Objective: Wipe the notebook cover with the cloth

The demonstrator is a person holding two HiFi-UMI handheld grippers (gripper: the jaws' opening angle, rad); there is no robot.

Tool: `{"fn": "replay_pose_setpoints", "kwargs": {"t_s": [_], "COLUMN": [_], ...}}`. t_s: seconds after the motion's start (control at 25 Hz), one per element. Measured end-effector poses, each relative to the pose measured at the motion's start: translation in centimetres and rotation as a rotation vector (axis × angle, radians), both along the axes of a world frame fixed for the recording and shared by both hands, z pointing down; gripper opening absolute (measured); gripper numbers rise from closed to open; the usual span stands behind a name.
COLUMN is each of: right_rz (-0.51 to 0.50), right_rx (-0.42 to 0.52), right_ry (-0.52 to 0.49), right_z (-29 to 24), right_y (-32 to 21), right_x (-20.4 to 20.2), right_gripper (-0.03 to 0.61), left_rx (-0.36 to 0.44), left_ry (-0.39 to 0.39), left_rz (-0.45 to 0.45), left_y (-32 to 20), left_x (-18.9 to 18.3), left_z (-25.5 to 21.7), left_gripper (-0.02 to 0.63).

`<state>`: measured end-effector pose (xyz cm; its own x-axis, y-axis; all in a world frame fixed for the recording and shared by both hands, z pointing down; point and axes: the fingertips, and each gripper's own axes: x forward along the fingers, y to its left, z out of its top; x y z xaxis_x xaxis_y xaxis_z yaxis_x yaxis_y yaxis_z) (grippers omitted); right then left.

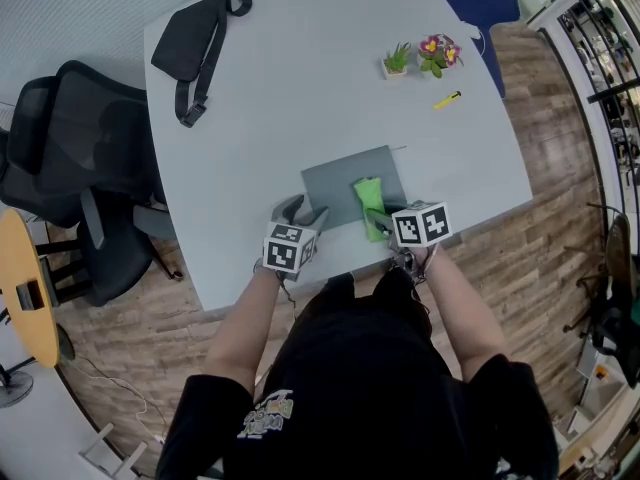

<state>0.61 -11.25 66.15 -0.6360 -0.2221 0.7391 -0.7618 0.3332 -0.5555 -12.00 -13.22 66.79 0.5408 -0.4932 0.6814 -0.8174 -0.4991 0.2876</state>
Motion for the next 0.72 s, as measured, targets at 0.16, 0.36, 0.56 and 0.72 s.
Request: {"fn": "replay_pose_setpoints", "kwargs": {"t_s": [0.16, 0.36, 0.56, 0.72], "right_rz": [0.056, 0.127, 0.138, 0.135], "right_rx": [-0.031, -0.060, -0.066, -0.071], "right_ry": [-0.029, -0.061, -0.064, -0.059], "right_z": [0.0, -0.1, -0.2, -0.1], "right_y": [-0.4, -0.8, -0.6, -0.5], "right_x": [1.7, 4.0, 5.2, 5.8], "right_gripper": [0.109, 0.109, 0.107, 0.107], "left_rx": [0.001, 0.001, 0.001, 0.000], "left_ry": [0.001, 0.000, 0.001, 0.002], "left_rz": [0.001, 0.002, 0.002, 0.003], "left_y": [0.0, -0.1, 0.0, 0.0], "left_x": [0.0, 0.0, 0.0, -0.1], "left_z": [0.0, 0.0, -0.2, -0.1], "left_gripper": [0.258, 0.258, 0.258, 0.258]}}
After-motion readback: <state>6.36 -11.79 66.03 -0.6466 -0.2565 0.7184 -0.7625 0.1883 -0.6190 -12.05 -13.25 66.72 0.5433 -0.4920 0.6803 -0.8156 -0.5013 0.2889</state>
